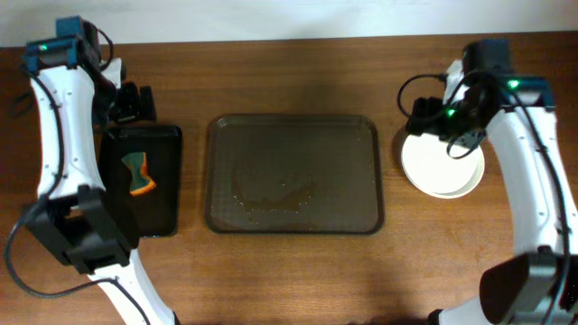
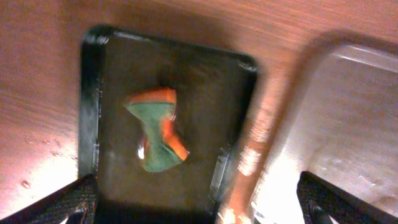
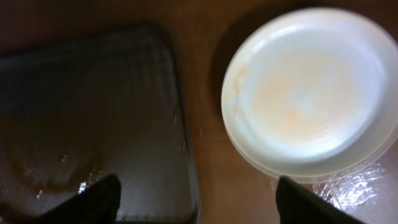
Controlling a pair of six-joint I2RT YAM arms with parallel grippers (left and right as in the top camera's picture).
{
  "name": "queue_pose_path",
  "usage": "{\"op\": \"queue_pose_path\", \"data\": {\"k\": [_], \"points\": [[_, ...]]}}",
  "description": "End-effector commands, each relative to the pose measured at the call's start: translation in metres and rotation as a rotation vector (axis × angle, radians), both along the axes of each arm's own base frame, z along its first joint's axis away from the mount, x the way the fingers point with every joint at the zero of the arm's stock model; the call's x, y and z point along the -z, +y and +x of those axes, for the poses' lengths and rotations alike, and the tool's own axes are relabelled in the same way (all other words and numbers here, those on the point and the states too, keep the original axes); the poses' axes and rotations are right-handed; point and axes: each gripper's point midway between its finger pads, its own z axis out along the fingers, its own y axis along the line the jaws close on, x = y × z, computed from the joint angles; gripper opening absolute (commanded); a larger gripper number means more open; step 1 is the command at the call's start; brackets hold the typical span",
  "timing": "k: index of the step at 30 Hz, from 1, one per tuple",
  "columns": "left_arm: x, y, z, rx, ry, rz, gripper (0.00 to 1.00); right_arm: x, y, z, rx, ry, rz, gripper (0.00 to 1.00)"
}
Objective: Clean dirty plates on tray and stack at the side
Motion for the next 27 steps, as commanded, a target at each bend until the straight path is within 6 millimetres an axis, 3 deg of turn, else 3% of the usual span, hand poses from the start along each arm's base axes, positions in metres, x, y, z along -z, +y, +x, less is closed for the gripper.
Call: {"op": "queue_pose_path", "data": {"k": [1,2,3,4,6,8,10,14,16,17,18,21,24,27], "points": [[-0.069,-0.061,0.01,0.072,-0.205,-0.177,1.0,-0.075,0.004,-0.009,-0.023,-0.109,-0.01,0.81],[-0.071,-0.069,0.013,0.087,-0.217,-0.183,1.0,-0.099,0.005,-0.023,-0.024,-0.129,-0.012,0.83],[-0.07,-0.073,0.013,0.096,-0.213,-0.185,1.0,-0.123,0.007,-0.044,-0.024,-0.149,-0.008,0.98],[-0.07,-0.074,0.013,0.099,-0.213,-0.185,1.0,-0.143,0.008,-0.061,-0.025,-0.187,-0.007,0.98],[-0.07,-0.074,0.013,0.098,-0.213,-0.185,1.0,-0.159,0.009,-0.073,-0.027,-0.245,-0.009,0.98],[-0.07,-0.074,0.013,0.098,-0.213,-0.185,1.0,-0.162,0.008,-0.075,-0.022,-0.253,-0.019,0.98],[-0.07,-0.074,0.013,0.099,-0.213,-0.185,1.0,-0.159,-0.007,-0.075,0.019,-0.243,-0.093,0.98],[-0.07,-0.074,0.013,0.098,-0.213,-0.185,1.0,-0.153,-0.017,-0.095,0.044,-0.178,-0.151,0.98],[-0.07,-0.074,0.013,0.099,-0.212,-0.185,1.0,-0.173,-0.014,-0.102,0.01,-0.308,-0.189,0.98],[-0.07,-0.074,0.013,0.098,-0.213,-0.185,1.0,-0.191,-0.01,-0.097,-0.049,-0.491,-0.235,0.98],[-0.07,-0.074,0.013,0.098,-0.213,-0.185,1.0,-0.191,-0.011,-0.1,-0.038,-0.569,-0.239,0.98],[-0.07,-0.074,0.013,0.098,-0.213,-0.185,1.0,-0.156,-0.012,-0.117,-0.002,-0.836,-0.255,0.98],[-0.07,-0.074,0.013,0.098,-0.213,-0.185,1.0,-0.072,-0.011,-0.145,0.022,-1.032,-0.26,0.98],[-0.07,-0.074,0.013,0.098,-0.212,-0.185,1.0,-0.022,-0.01,-0.146,0.03,-1.137,-0.255,0.98]]}}
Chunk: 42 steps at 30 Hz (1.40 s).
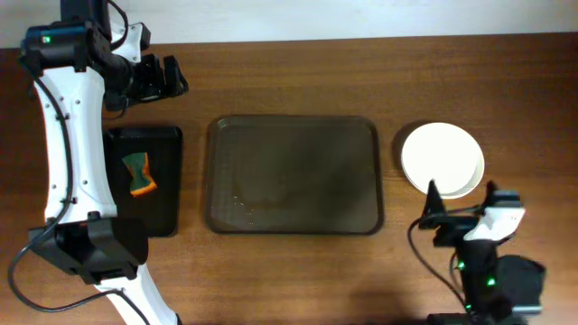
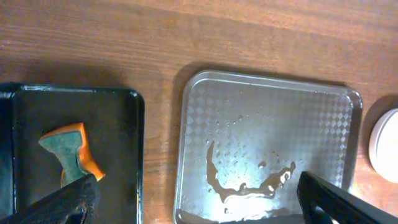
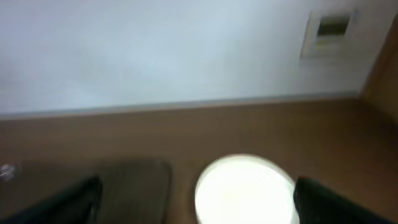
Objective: Clean dirty plates on tray and stack at the side
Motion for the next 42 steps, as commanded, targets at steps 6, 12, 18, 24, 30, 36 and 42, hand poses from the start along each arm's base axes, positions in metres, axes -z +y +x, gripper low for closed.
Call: {"op": "queue_pose_path", "data": {"k": [6,12,18,24,30,36,42], "points": [[-0.002,0.0,0.001,-0.009,-0.007,-0.01,1.0,0.064,0.003,0.009,-0.012,-0.139,-0.002,0.98],[-0.002,0.0,0.001,-0.008,-0.007,-0.01,1.0,0.094,0.008,0.008,-0.038,-0.016,0.0,0.98],[-0.002,0.0,0.001,-0.008,-0.007,-0.01,1.0,0.094,0.008,0.008,-0.038,-0.016,0.0,0.98],[-0.03,0.006,-0.006,-0.021,-0.1,0.093,1.0,0.094,0.008,0.008,-0.038,-0.016,0.0,0.98],[-0.122,-0.006,-0.05,-0.073,-0.714,0.263,1.0,0.094,0.008,0.008,-0.038,-0.016,0.0,0.98],[-0.049,-0.003,-0.139,-0.032,-1.02,0.35,1.0,0.094,0.008,0.008,-0.038,-0.016,0.0,0.98],[0.016,-0.002,-0.193,-0.056,-1.346,0.411,1.0,0.094,0.008,0.008,-0.038,-0.016,0.0,0.99]]}}
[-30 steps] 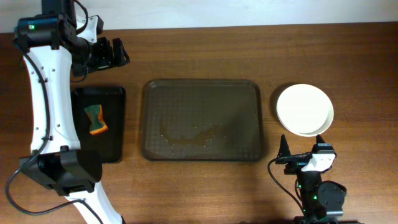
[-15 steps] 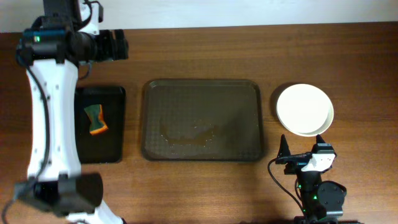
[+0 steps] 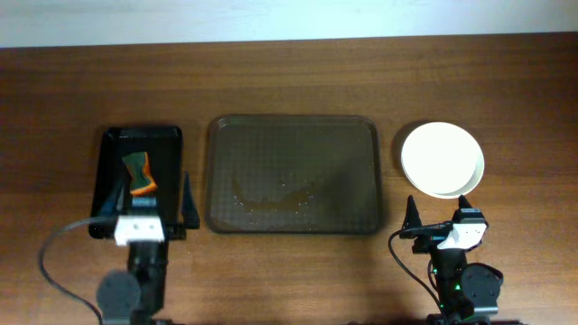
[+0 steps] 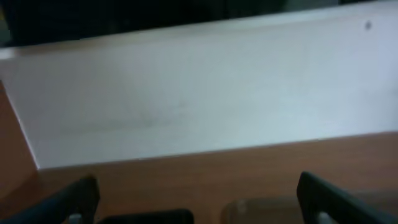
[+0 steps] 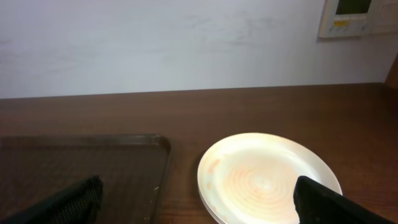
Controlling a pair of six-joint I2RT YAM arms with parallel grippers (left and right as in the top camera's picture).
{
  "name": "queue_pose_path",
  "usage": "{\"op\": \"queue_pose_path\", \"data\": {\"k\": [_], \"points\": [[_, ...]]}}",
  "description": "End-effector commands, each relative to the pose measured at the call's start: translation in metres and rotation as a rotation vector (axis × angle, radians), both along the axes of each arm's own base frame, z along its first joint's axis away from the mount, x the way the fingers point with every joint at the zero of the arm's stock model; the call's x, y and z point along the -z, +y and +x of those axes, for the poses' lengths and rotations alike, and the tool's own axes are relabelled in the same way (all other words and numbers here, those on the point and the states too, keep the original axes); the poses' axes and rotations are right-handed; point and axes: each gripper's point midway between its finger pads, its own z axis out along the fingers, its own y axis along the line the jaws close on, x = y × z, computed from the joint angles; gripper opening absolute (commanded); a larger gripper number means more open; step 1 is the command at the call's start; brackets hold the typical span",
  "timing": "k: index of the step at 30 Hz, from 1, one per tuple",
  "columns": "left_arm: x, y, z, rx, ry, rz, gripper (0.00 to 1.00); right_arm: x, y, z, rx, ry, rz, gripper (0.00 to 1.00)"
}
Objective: Clean dirty plates on tray and stack at the side
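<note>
A stack of white plates [image 3: 442, 160] sits on the table right of the grey metal tray [image 3: 293, 176]; the top plate [image 5: 267, 177] shows faint orange smears. The tray holds only a thin puddle of brownish liquid [image 3: 275, 197]. An orange-and-green sponge [image 3: 137, 173] lies in the black dish [image 3: 172, 181] on the left. My left gripper [image 3: 149, 206] rests open at the front left, short of the dish. My right gripper [image 3: 440, 217] rests open at the front right, short of the plates. Nothing is between either pair of fingers [image 5: 81, 196].
A white wall runs behind the table's far edge [image 4: 205, 155]. In the left wrist view the black dish [image 4: 143, 216] and the tray [image 4: 280, 208] show only as blurred edges. A wall panel [image 5: 354, 15] hangs at the upper right.
My left arm was stretched over the back left of the table looking down on the trays; now it is folded at the front edge, facing the wall. The right arm has barely moved.
First my left gripper hung open over the dish with the sponge and my right hung open over the plate stack. Then the right arm was folded at the front right while the left was at the back. Now both sit folded at the front edge.
</note>
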Motion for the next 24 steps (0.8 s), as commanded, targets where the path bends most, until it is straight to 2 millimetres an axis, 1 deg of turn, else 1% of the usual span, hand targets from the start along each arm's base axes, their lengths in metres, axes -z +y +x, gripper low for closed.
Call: {"op": "queue_pose_path", "data": {"k": [1,3,4,6,7,24], "points": [[0.039,0.001,-0.012,-0.016,-0.03,0.076,1.0,0.003,0.003,0.0,-0.013,0.005,0.004,0.98],[0.054,0.001,-0.015,-0.02,-0.042,0.134,1.0,0.003,0.003,0.0,-0.013,0.005,0.004,0.98],[0.061,0.001,-0.014,-0.021,-0.012,0.166,1.0,0.003,0.003,0.0,-0.013,0.005,0.004,0.98],[0.089,0.001,-0.012,-0.017,0.101,0.217,1.0,0.003,0.003,0.0,-0.013,0.005,0.004,0.98],[0.112,0.003,-0.013,-0.015,0.197,0.226,1.0,0.003,0.003,0.0,-0.013,0.005,0.004,0.98],[0.112,0.004,-0.013,-0.016,0.196,0.226,1.0,0.003,0.003,0.0,-0.013,0.005,0.004,0.98]]}}
